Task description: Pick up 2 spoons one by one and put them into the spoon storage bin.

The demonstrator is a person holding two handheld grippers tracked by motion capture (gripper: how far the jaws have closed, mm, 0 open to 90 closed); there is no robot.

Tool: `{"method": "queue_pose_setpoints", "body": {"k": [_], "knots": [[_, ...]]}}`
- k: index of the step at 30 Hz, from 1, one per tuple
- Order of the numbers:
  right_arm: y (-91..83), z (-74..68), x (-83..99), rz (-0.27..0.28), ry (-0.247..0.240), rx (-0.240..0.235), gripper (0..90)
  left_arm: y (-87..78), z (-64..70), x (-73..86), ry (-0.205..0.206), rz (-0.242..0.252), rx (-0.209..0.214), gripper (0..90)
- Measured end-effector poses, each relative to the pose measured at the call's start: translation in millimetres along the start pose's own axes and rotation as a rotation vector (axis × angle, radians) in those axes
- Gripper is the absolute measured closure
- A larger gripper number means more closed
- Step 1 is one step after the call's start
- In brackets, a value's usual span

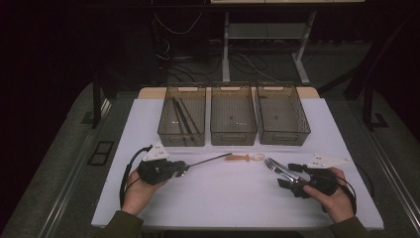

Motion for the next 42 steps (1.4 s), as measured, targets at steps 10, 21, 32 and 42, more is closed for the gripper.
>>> {"method": "queue_pose_setpoints", "body": {"k": [10,21,32,42], "knots": [[-1.9,0.8,-1.6,0.008,-0.005,0.003,25.2,22.6,-4.3,-29.0,0.008,0.042,-0.001,86.5],[-2.3,1.0,-2.2,0.011,-0.009,0.006,25.3,45.3,-7.7,-56.2,0.04,0.078,-0.028,86.5],[-4.0,0.3,-2.3,0.014,-0.007,0.001,25.3,76.4,-16.7,-82.8,0.032,0.099,-0.093,86.5],[-4.7,1.0,-2.5,0.016,-0.003,-0.006,25.3,106.8,-38.3,-103.6,0.033,0.056,-0.199,86.5]]}}
Point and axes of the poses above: each handheld gripper's, and its own axes: y roughly forward along the jaws, x roughly out of its underside, z roughly to its right, the point moved 8 cm from there along y, roughly forward along the jaws, and after that the axes turned 11 degrees about z, right-handed, at the moved point
